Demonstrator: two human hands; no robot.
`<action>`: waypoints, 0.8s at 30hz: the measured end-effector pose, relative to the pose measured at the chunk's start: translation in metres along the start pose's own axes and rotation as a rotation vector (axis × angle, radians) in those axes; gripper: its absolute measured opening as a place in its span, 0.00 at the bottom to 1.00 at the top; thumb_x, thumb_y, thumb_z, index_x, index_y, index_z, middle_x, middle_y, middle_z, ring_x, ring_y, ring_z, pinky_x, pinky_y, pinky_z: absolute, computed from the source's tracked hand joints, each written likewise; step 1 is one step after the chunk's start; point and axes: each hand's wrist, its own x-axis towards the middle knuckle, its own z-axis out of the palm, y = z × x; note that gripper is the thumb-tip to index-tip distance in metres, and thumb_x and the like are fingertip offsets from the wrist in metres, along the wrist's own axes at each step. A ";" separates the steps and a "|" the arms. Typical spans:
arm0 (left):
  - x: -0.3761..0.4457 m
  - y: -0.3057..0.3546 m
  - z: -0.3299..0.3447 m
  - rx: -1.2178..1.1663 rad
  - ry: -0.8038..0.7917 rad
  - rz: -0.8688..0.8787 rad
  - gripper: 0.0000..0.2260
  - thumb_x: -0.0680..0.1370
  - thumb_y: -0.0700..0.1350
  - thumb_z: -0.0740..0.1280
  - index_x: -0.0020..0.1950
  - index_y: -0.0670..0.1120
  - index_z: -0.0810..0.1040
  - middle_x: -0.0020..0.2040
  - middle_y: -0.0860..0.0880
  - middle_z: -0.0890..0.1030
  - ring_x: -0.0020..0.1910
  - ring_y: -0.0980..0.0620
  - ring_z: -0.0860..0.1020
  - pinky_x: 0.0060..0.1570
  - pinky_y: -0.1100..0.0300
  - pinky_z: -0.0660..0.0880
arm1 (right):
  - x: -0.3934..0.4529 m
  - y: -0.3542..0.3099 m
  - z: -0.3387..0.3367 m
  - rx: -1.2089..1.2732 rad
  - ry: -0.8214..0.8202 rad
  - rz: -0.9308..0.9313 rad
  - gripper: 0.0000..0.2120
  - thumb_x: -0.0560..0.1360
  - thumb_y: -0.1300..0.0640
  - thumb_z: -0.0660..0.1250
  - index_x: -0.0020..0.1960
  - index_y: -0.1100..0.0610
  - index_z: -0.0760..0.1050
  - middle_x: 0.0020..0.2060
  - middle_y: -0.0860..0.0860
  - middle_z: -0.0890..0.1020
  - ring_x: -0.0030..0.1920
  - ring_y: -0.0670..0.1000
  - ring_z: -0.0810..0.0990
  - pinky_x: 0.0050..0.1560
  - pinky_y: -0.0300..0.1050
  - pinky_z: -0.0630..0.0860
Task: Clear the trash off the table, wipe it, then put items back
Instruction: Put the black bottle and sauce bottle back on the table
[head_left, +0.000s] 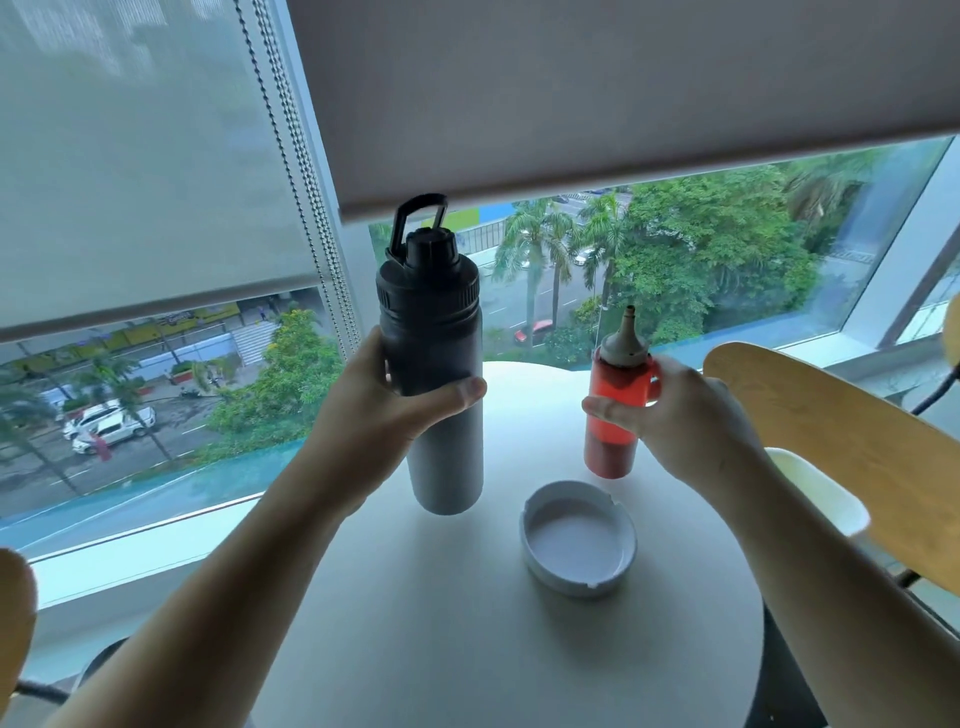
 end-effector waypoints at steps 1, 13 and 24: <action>0.000 0.000 0.001 0.001 -0.001 -0.001 0.22 0.70 0.43 0.79 0.62 0.52 0.79 0.54 0.56 0.86 0.53 0.58 0.83 0.48 0.64 0.76 | 0.000 0.001 0.000 -0.003 0.000 0.001 0.26 0.69 0.35 0.74 0.59 0.50 0.78 0.49 0.51 0.84 0.48 0.56 0.78 0.45 0.46 0.69; -0.001 -0.009 0.006 -0.005 -0.007 -0.036 0.23 0.70 0.44 0.80 0.63 0.51 0.79 0.55 0.55 0.85 0.55 0.57 0.83 0.53 0.58 0.77 | -0.004 0.010 0.005 -0.001 -0.014 0.029 0.27 0.70 0.34 0.73 0.60 0.50 0.76 0.51 0.52 0.83 0.53 0.58 0.79 0.47 0.46 0.67; -0.004 -0.016 0.006 -0.005 0.022 -0.064 0.26 0.66 0.49 0.80 0.63 0.53 0.79 0.56 0.55 0.85 0.57 0.57 0.83 0.57 0.55 0.77 | -0.005 0.019 0.008 0.029 -0.065 0.038 0.32 0.69 0.33 0.72 0.65 0.50 0.73 0.57 0.52 0.82 0.59 0.58 0.78 0.54 0.49 0.73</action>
